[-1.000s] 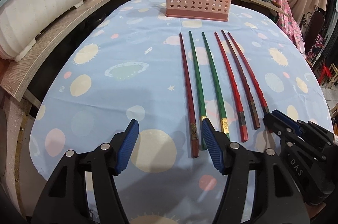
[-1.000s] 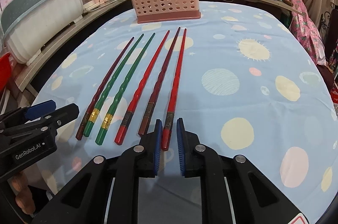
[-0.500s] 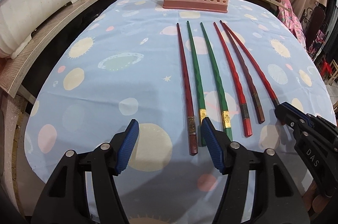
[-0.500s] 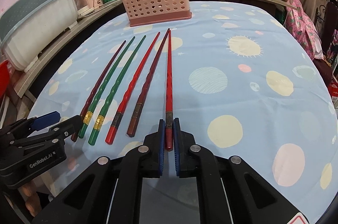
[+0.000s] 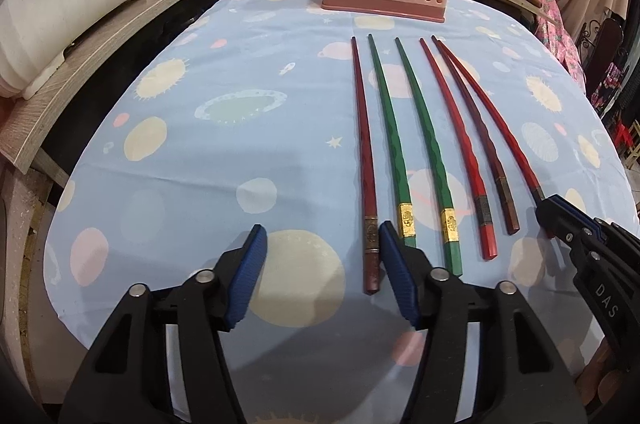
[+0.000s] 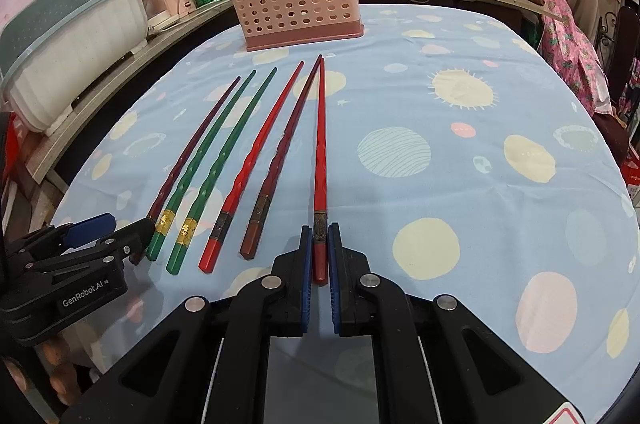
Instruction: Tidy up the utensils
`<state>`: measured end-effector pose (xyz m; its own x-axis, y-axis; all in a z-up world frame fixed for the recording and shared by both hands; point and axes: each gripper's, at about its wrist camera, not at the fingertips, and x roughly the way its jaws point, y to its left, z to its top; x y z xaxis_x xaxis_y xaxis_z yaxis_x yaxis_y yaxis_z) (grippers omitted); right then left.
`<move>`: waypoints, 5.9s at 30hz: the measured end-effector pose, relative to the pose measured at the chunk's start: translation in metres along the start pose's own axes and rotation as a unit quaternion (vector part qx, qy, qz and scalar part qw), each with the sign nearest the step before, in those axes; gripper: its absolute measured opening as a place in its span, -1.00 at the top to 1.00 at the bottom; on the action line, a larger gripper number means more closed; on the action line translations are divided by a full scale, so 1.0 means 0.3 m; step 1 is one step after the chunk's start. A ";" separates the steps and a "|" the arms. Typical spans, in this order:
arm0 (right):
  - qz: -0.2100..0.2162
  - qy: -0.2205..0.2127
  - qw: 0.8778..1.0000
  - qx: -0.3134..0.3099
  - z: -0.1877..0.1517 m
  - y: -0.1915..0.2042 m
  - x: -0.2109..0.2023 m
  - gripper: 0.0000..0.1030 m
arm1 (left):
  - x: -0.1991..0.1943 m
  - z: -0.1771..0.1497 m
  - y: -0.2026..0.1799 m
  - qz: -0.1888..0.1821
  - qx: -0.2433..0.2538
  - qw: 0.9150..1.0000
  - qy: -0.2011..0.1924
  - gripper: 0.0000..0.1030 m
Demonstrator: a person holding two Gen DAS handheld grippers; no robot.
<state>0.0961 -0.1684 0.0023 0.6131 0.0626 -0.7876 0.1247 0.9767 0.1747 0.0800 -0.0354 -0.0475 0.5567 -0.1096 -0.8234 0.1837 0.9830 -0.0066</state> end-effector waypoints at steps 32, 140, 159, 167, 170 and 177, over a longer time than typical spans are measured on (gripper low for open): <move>0.024 -0.152 0.988 0.029 0.358 -0.082 -0.339 0.87 | -0.258 0.273 0.156 -0.045 -0.065 0.994 -0.077 0.87; 0.044 -0.100 0.994 -0.005 0.292 0.033 -0.183 0.56 | -0.210 0.362 0.077 0.008 -0.052 0.991 -0.121 0.35; 0.046 -0.009 0.999 -0.013 0.029 0.081 -0.029 0.55 | -0.113 0.139 0.046 0.000 -0.037 0.998 -0.049 0.35; 0.041 0.001 0.999 -0.020 0.026 0.106 0.006 0.55 | -0.107 0.115 0.037 -0.003 -0.033 0.999 -0.043 0.20; 0.036 0.009 0.999 -0.020 0.024 0.105 0.021 0.55 | -0.108 0.105 0.031 -0.005 -0.030 0.999 -0.043 0.02; 0.032 0.009 0.999 -0.021 0.015 0.100 0.028 0.63 | -0.096 0.090 0.009 -0.010 -0.023 0.999 -0.034 -0.02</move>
<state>0.1087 -0.1396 0.0036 0.6039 0.1292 -0.7865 0.0519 0.9783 0.2005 0.0865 -0.0337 -0.0084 0.6066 -0.1372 -0.7831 0.1594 0.9860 -0.0493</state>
